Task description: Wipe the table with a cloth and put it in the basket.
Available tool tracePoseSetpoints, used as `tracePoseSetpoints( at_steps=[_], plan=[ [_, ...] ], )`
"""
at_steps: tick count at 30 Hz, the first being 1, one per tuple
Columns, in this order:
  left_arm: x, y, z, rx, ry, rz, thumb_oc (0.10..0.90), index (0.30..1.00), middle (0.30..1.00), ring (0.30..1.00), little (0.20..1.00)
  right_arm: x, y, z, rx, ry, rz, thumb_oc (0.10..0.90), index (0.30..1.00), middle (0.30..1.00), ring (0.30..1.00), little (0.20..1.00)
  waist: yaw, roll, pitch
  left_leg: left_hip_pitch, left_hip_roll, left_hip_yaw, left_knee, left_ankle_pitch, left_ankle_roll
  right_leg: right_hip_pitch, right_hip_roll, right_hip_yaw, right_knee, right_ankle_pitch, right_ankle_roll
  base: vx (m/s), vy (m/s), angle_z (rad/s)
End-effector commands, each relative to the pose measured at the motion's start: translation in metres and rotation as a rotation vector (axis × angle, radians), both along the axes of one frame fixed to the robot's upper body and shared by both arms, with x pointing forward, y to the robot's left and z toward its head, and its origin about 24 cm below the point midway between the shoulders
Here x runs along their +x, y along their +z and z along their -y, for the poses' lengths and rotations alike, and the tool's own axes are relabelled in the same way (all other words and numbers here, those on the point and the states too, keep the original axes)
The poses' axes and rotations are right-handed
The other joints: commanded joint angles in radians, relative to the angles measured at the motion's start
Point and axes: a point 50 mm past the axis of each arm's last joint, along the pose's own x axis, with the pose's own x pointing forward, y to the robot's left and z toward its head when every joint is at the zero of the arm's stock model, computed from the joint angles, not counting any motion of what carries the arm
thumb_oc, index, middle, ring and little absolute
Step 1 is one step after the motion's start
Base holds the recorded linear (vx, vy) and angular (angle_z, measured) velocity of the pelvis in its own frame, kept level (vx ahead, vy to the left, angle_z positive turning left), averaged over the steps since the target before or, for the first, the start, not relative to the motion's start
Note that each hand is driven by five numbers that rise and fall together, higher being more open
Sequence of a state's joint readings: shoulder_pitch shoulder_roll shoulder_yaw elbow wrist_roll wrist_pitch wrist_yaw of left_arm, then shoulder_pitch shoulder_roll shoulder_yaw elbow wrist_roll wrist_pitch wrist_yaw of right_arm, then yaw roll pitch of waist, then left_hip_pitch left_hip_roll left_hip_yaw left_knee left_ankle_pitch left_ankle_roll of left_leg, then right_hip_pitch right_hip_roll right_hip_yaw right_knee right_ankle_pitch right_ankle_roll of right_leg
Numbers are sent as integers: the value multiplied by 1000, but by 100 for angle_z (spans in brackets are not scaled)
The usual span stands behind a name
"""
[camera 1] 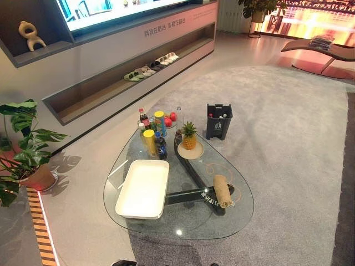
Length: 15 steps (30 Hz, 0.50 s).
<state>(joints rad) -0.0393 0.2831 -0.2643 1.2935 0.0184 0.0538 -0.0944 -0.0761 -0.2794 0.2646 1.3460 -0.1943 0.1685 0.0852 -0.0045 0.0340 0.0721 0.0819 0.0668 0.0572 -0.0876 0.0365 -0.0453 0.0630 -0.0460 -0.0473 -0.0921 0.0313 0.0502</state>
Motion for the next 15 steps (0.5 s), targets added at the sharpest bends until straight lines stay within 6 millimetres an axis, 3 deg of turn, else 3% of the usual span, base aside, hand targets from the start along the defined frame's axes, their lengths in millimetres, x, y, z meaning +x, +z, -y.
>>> tracePoseSetpoints(
  at_steps=[1, 5, 6, 10, 13, 15],
  plan=[
    [44, 9, 8, -23, 55, 144, 800, 900, 900, 900, 900, 29, 9, 9, -40, 24, 29, 800, 900, 900, 900, 900, -9, -21, 79, -44, -38, -19, 0, -16, 10, -19, -19, -32, 5, 23, 28, -81, -6, -1],
    [81, 23, 8, -31, 85, 286, 800, 900, 900, 900, 900, 60, 18, 9, -47, 1, 130, 800, 900, 900, 900, 900, -14, -9, 180, -142, -43, -36, 0, 21, 17, -122, -10, -7, 5, 56, 19, -190, -24, 2],
    [81, 23, 8, -31, 85, 286, 800, 900, 900, 900, 900, 60, 18, 9, -47, 1, 130, 800, 900, 900, 900, 900, -14, -9, 180, -143, -43, -36, 0, 21, 17, -123, -10, -7, 6, 56, 19, -140, -12, 5],
    [115, 39, 12, -51, 130, 427, 800, 900, 900, 900, 900, 88, 29, 9, -63, 9, 203, 800, 900, 900, 900, 900, -14, -2, 262, -223, -46, -52, 0, 53, 15, -210, 0, 2, 20, 75, 12, -167, -12, 0],
    [142, 55, 13, -61, 132, 514, 800, 900, 900, 900, 900, 106, 38, 12, -75, -1, 262, 800, 900, 900, 900, 900, -2, -3, 321, -289, -45, -70, 17, 88, 4, -288, 2, -10, 96, 58, 2, -177, -35, 2],
    [156, 65, 13, -70, 119, 560, 800, 900, 900, 900, 900, 117, 44, 14, -79, -38, 315, 800, 900, 900, 900, 900, 3, -1, 361, -363, -53, -88, 92, 88, -2, -349, -3, -23, 167, 42, -3, -161, -39, 8]
  ],
)
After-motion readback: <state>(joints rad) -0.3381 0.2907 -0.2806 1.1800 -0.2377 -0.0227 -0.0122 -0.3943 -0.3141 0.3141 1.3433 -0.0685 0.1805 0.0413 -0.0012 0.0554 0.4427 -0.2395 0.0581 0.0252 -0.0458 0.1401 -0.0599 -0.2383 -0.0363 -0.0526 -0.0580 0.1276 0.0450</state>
